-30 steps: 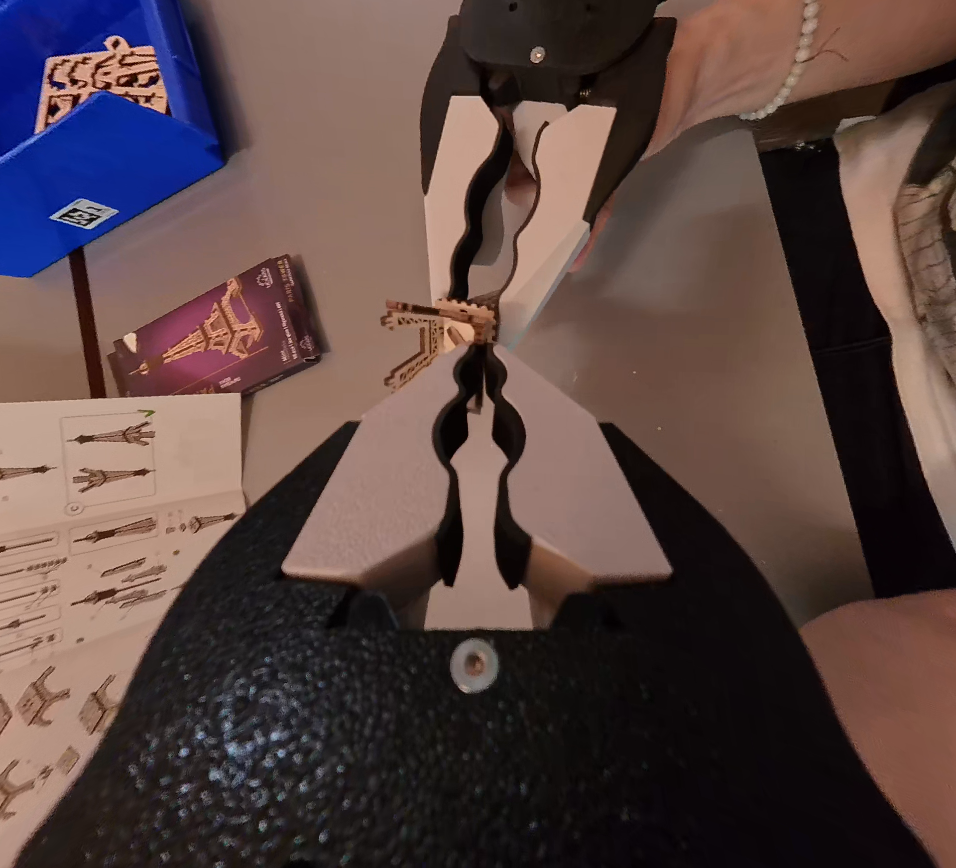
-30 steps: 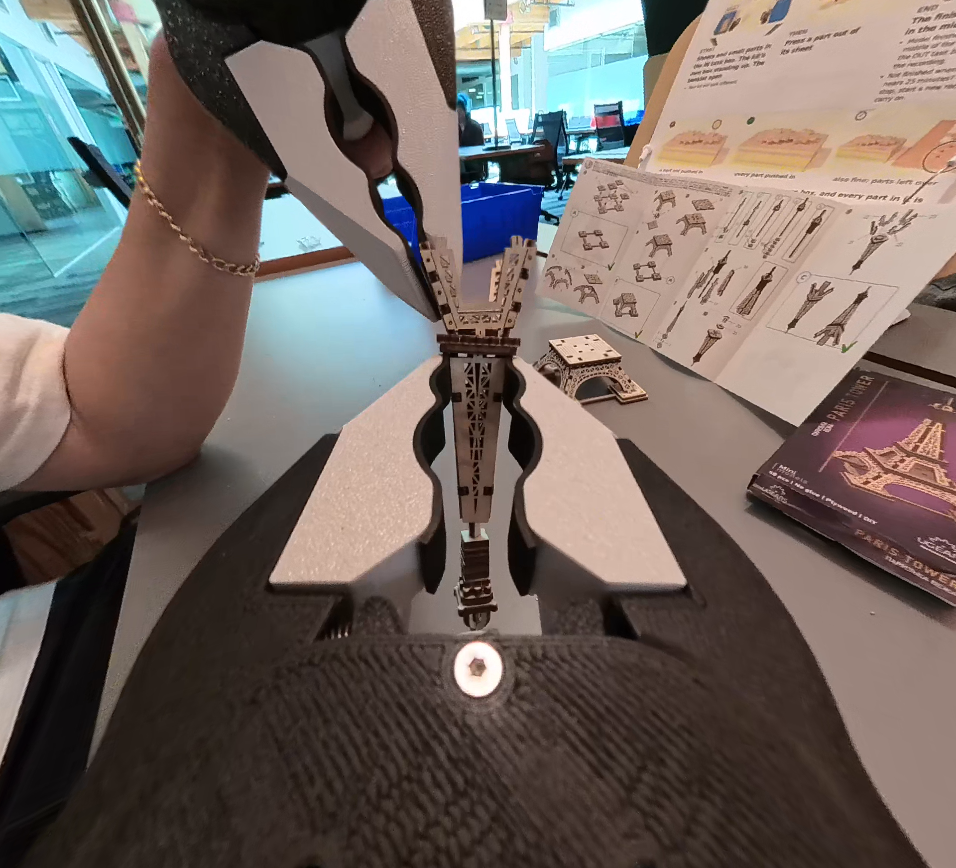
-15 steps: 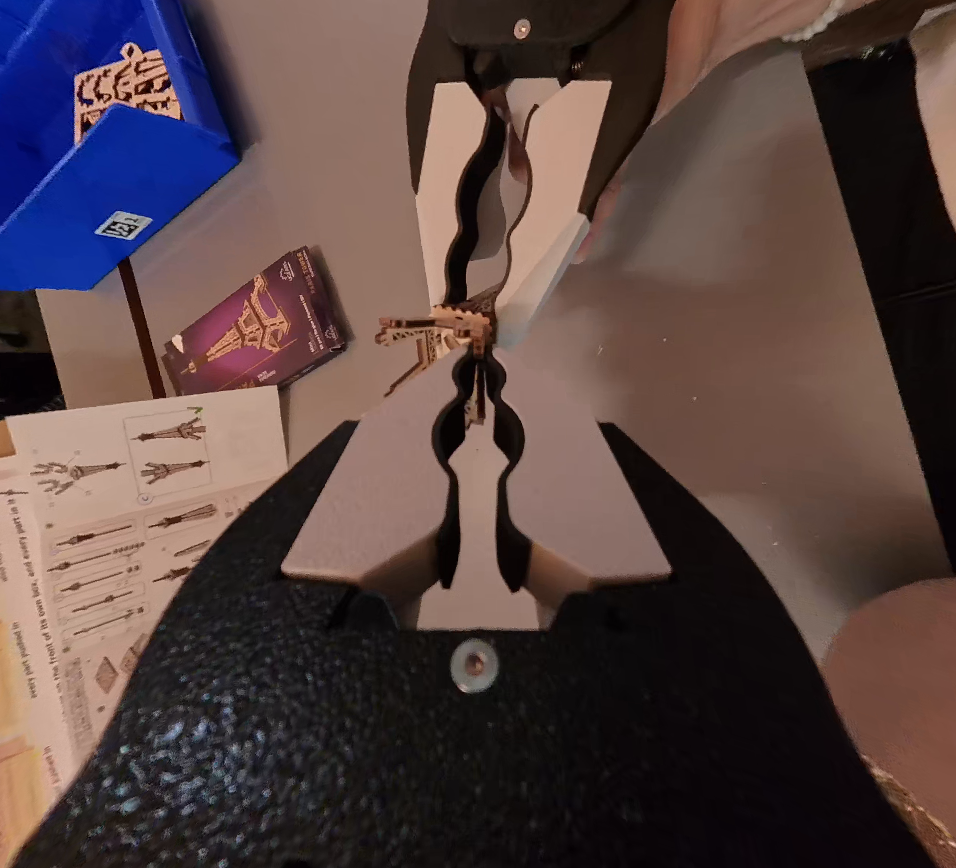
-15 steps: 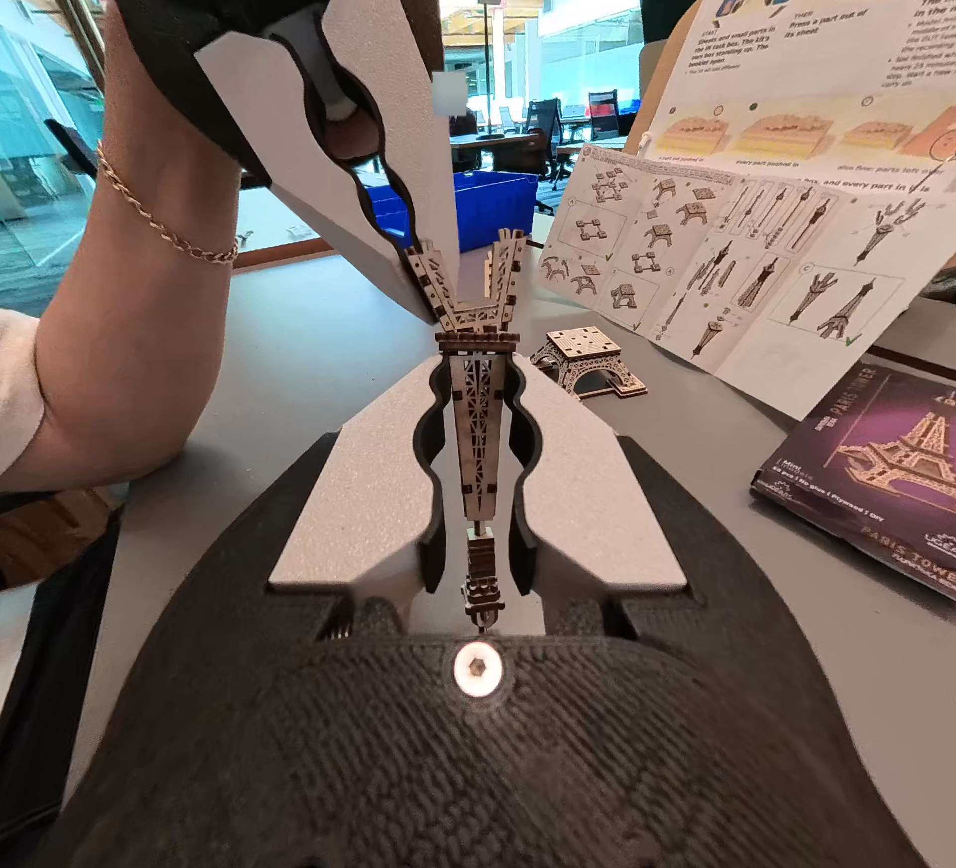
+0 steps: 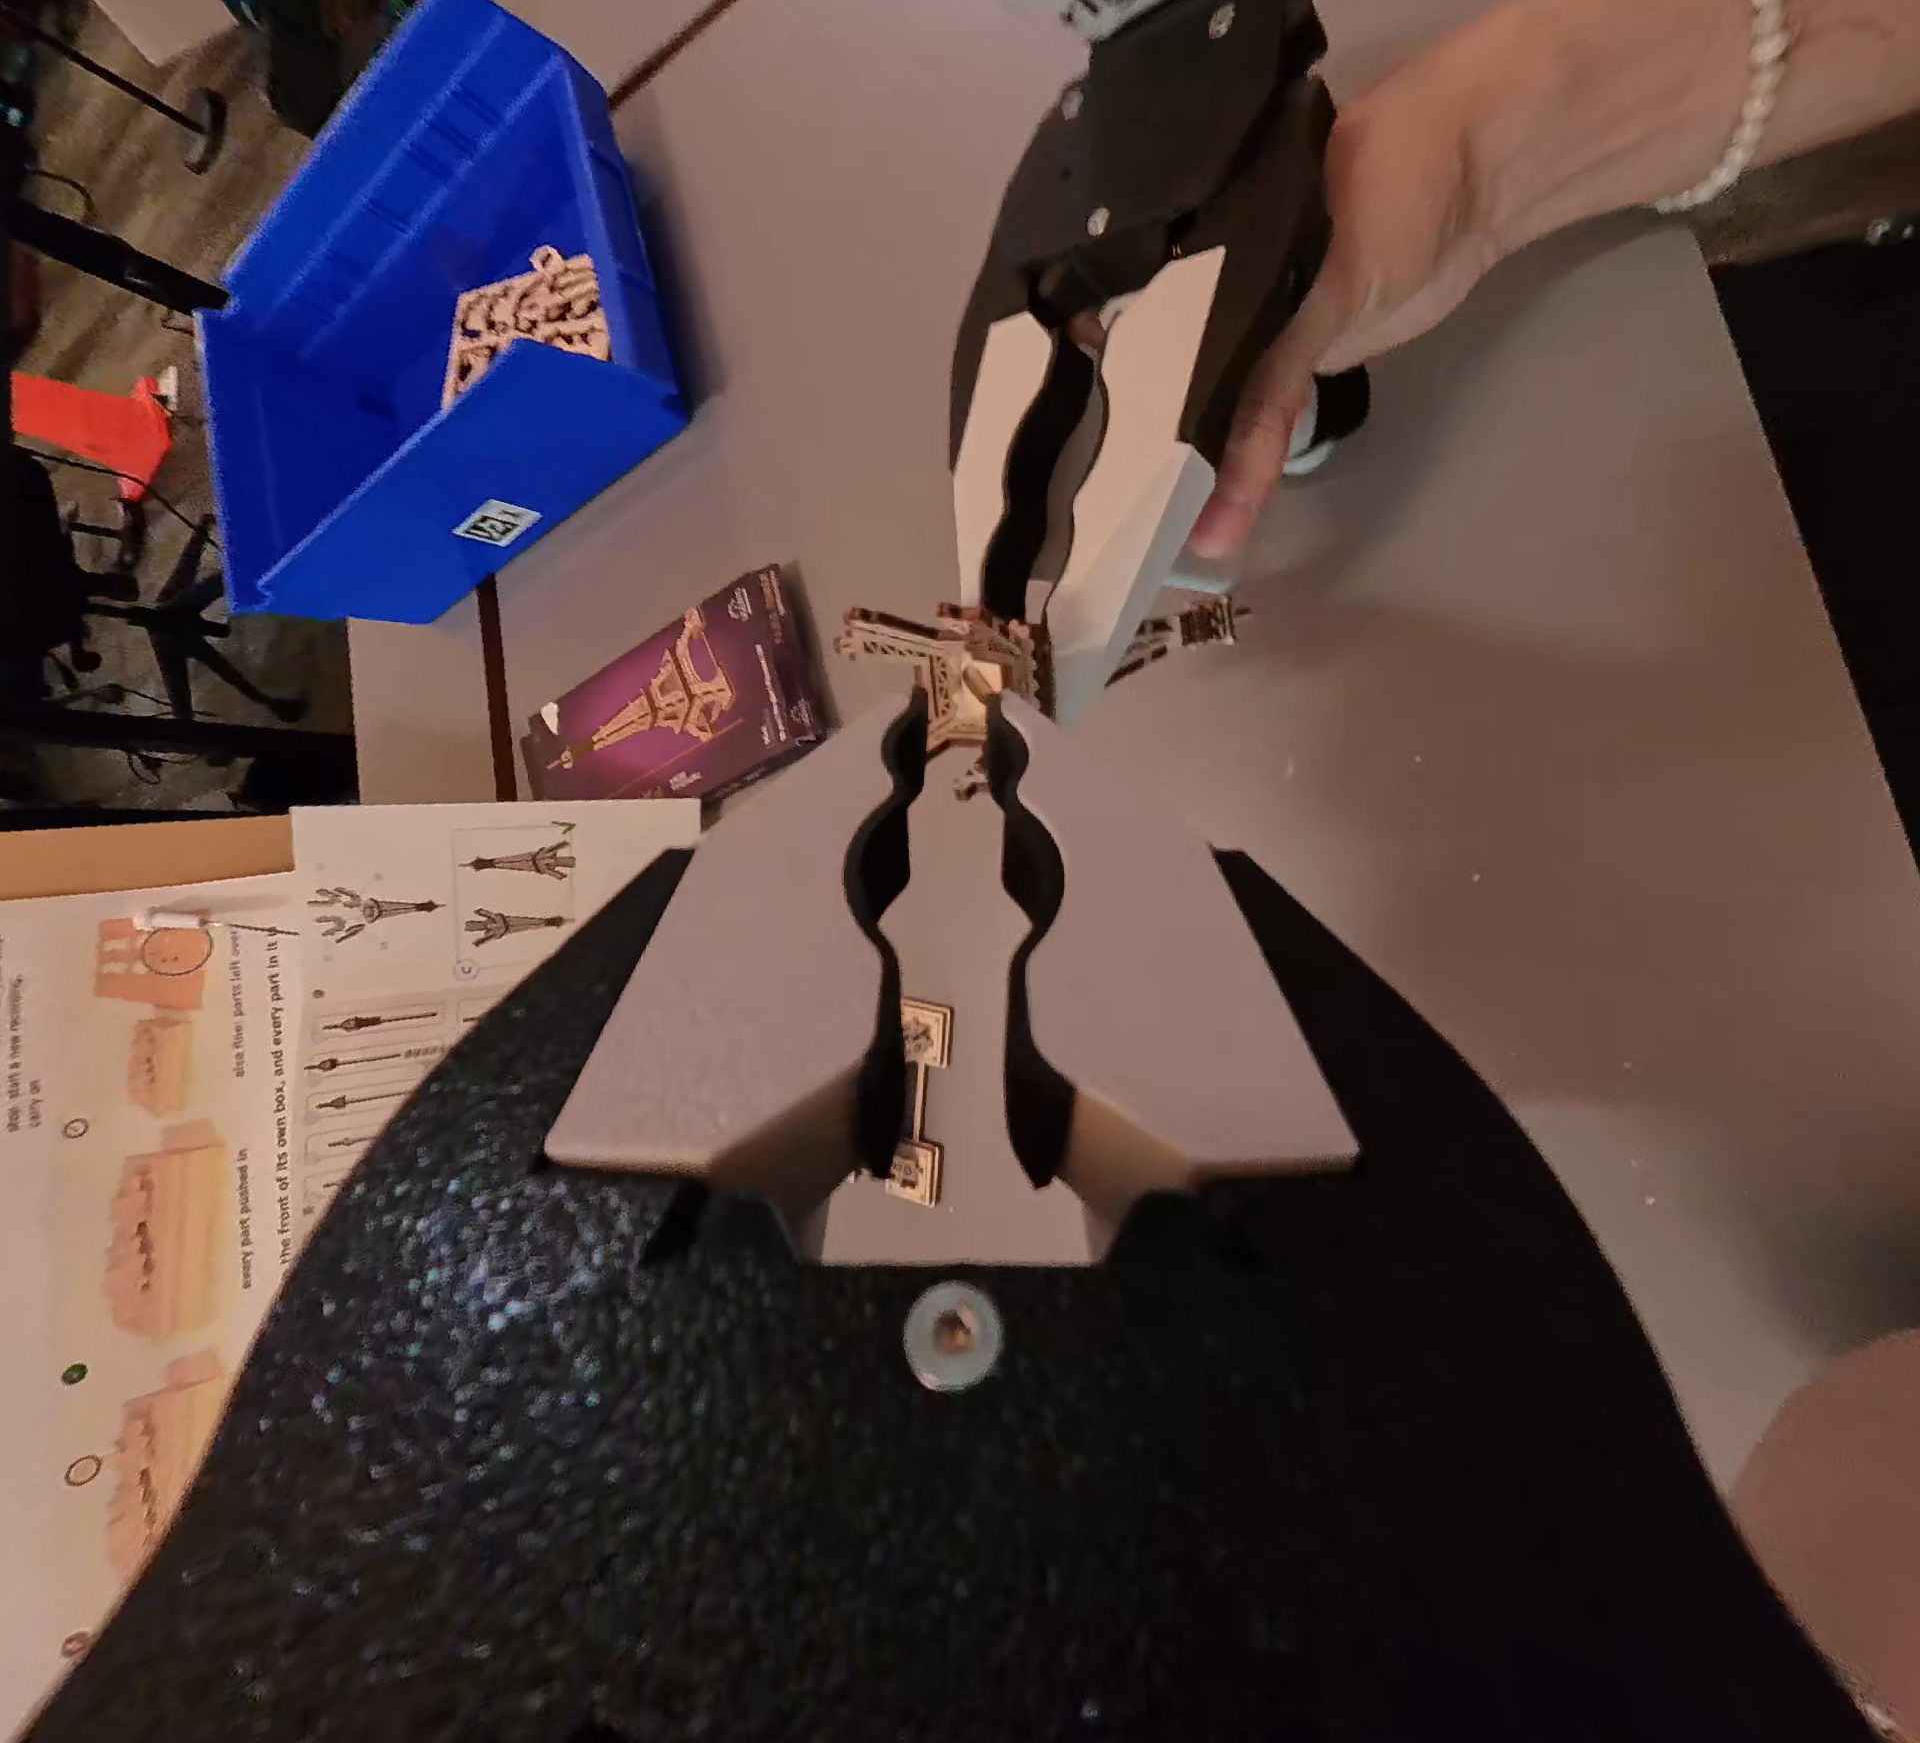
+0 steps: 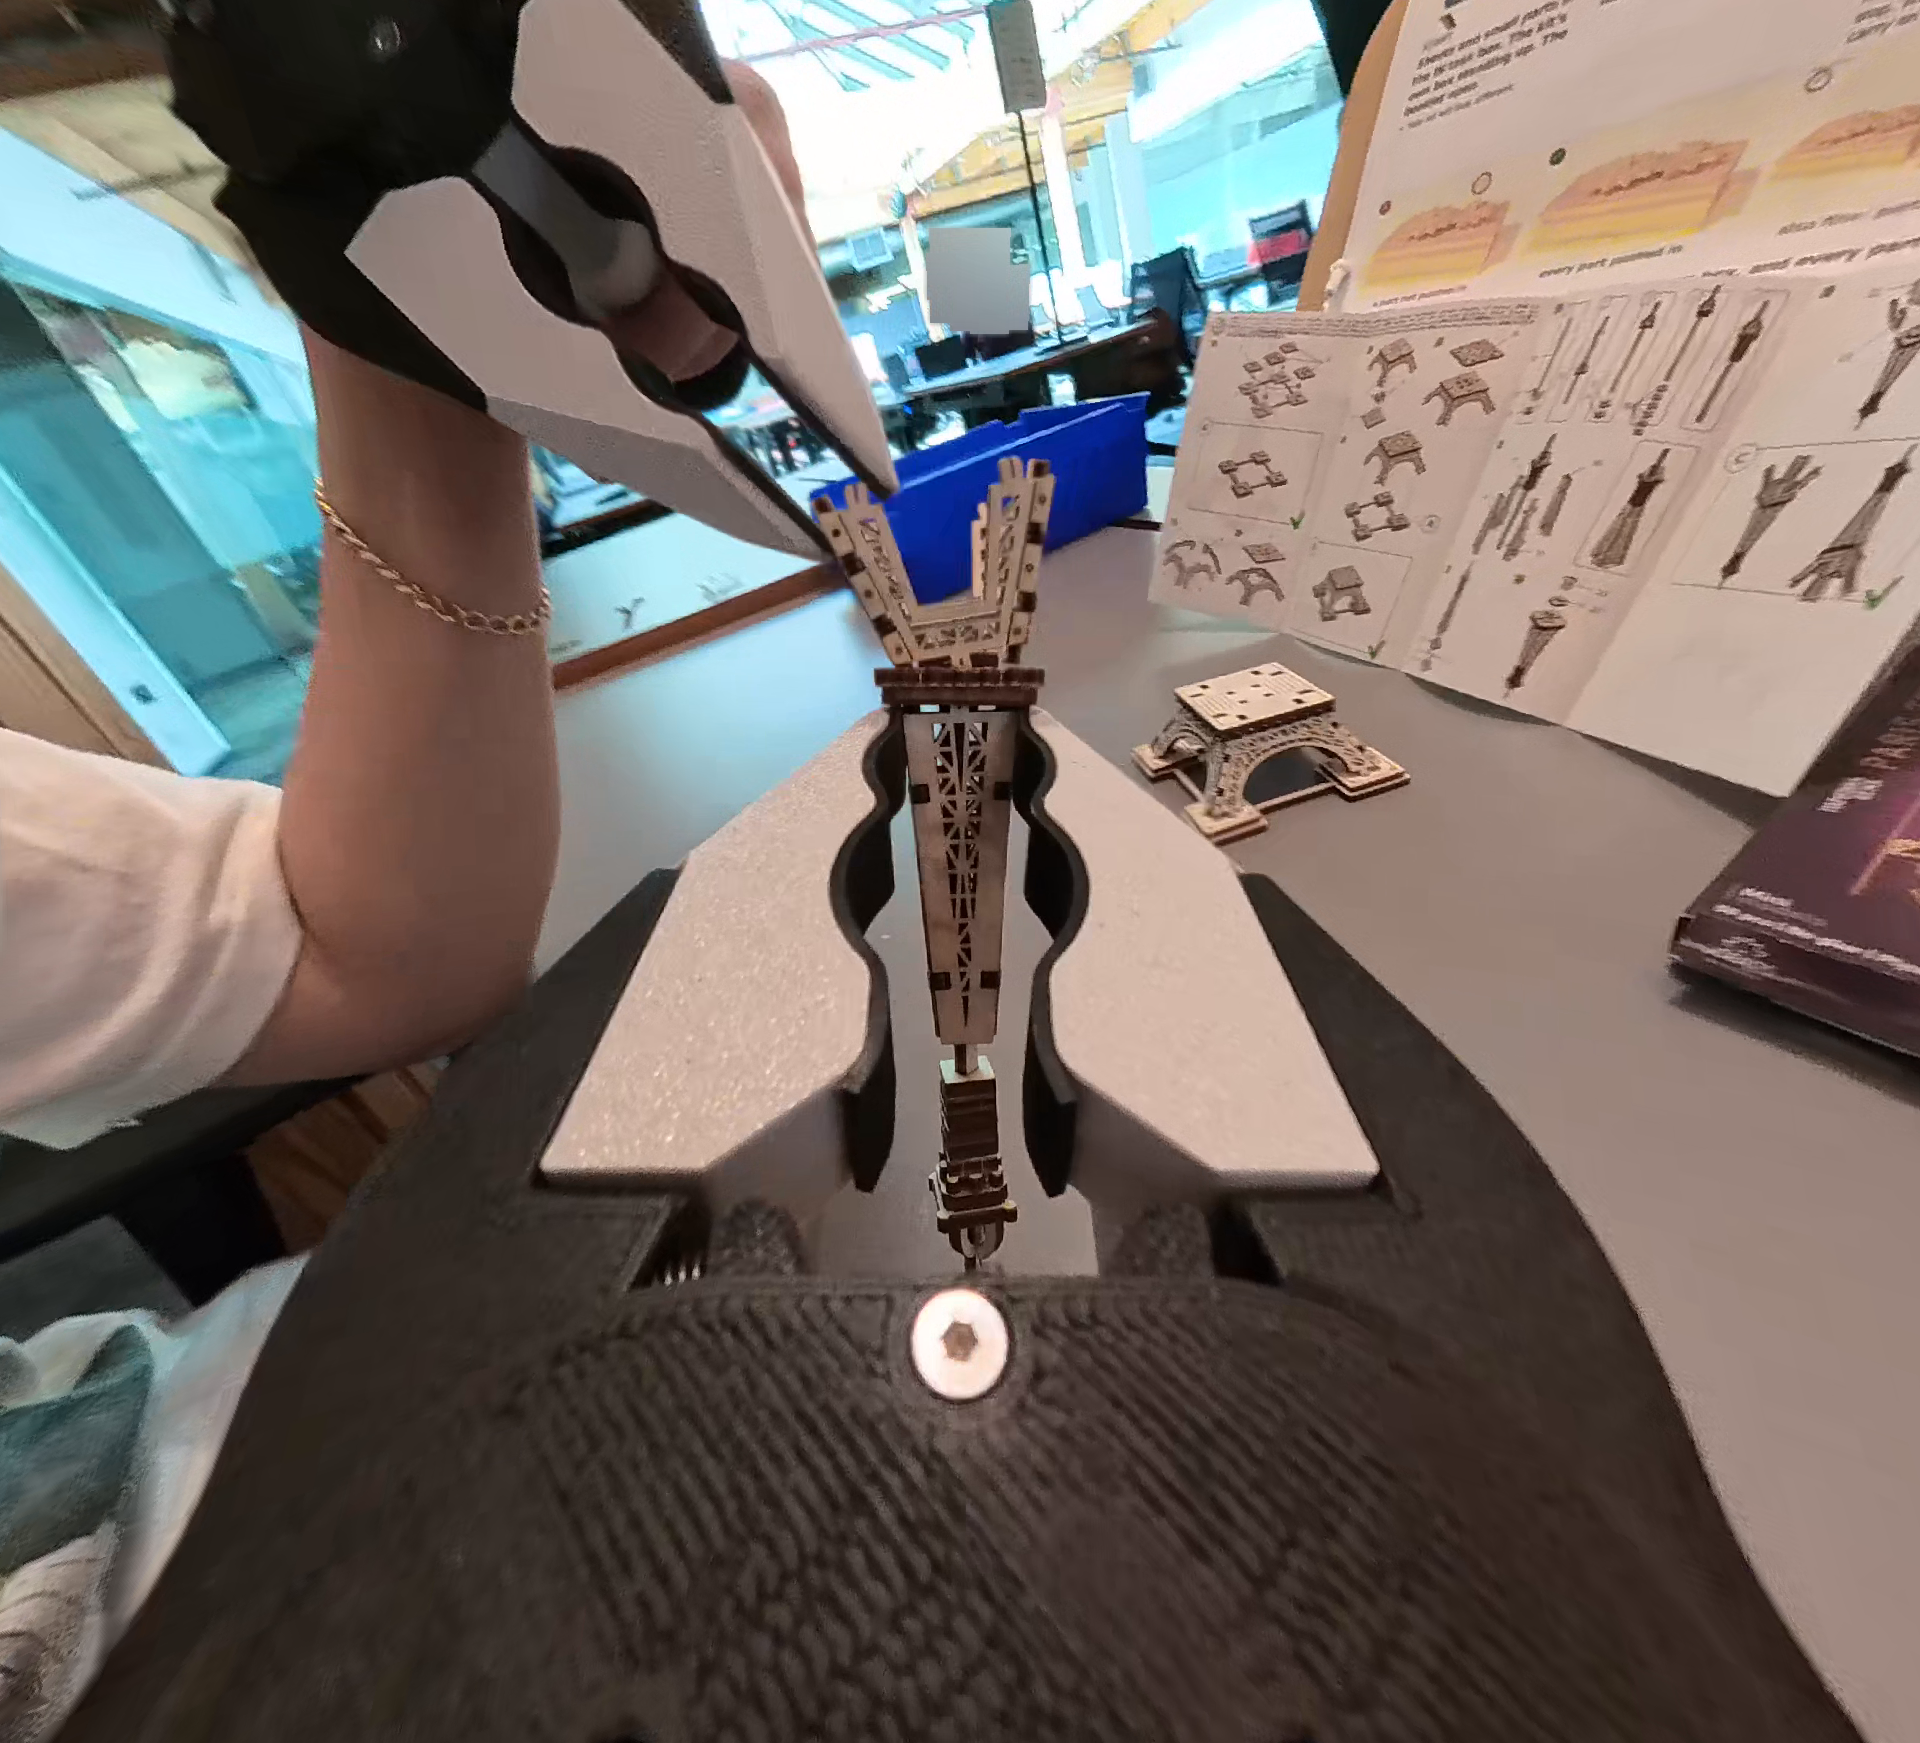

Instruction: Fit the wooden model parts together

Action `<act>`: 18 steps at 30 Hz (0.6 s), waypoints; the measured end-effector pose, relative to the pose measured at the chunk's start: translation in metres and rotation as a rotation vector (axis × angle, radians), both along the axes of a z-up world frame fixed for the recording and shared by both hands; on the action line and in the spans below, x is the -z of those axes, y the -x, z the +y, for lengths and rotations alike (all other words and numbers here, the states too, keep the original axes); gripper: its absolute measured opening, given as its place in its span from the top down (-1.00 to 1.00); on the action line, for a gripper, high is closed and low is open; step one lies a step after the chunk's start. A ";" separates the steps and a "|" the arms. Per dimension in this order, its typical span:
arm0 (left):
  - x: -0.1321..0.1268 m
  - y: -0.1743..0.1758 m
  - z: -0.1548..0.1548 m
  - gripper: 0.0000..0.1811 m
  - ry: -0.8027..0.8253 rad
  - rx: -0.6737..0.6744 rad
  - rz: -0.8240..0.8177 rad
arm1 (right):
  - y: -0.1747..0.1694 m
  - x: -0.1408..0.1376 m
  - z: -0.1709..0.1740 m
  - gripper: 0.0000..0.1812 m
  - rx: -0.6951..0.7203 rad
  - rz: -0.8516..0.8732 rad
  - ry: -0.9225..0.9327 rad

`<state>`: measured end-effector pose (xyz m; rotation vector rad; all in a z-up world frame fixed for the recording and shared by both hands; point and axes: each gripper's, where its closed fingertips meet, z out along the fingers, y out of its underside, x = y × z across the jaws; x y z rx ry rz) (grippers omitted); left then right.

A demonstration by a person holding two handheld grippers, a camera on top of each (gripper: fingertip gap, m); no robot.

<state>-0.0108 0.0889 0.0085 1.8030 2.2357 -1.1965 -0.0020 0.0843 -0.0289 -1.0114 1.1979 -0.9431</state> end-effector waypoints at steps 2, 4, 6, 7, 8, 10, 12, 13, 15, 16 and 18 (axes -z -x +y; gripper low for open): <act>-0.009 0.002 -0.003 0.92 0.028 -0.017 0.045 | 0.001 -0.003 0.001 0.80 -0.027 -0.027 -0.050; -0.014 0.004 -0.005 0.92 0.036 -0.032 0.084 | 0.003 -0.007 0.001 0.80 -0.051 -0.059 -0.096; -0.016 0.004 -0.007 0.95 0.040 -0.049 0.096 | 0.004 -0.010 0.001 0.80 -0.069 -0.093 -0.135; -0.016 0.003 -0.008 0.96 0.044 -0.054 0.097 | 0.005 -0.013 0.001 0.80 -0.077 -0.114 -0.150; -0.017 0.002 -0.009 0.97 0.050 -0.059 0.104 | 0.007 -0.016 0.001 0.80 -0.085 -0.136 -0.163; -0.021 0.005 -0.009 0.99 0.053 -0.044 0.134 | 0.010 -0.022 0.001 0.80 -0.102 -0.186 -0.179; -0.026 0.008 -0.008 0.99 0.071 -0.018 0.163 | 0.012 -0.026 0.002 0.80 -0.119 -0.221 -0.185; -0.028 0.009 -0.007 0.99 0.074 -0.007 0.177 | 0.014 -0.027 0.002 0.80 -0.127 -0.230 -0.186; -0.033 0.011 -0.004 0.97 0.083 0.013 0.214 | 0.014 -0.027 -0.002 0.80 -0.109 -0.235 -0.190; -0.034 0.011 -0.004 0.95 0.086 0.013 0.223 | 0.016 -0.029 -0.003 0.80 -0.098 -0.242 -0.181; -0.035 0.007 -0.008 0.91 0.103 -0.014 0.213 | 0.018 -0.032 -0.005 0.80 -0.078 -0.256 -0.159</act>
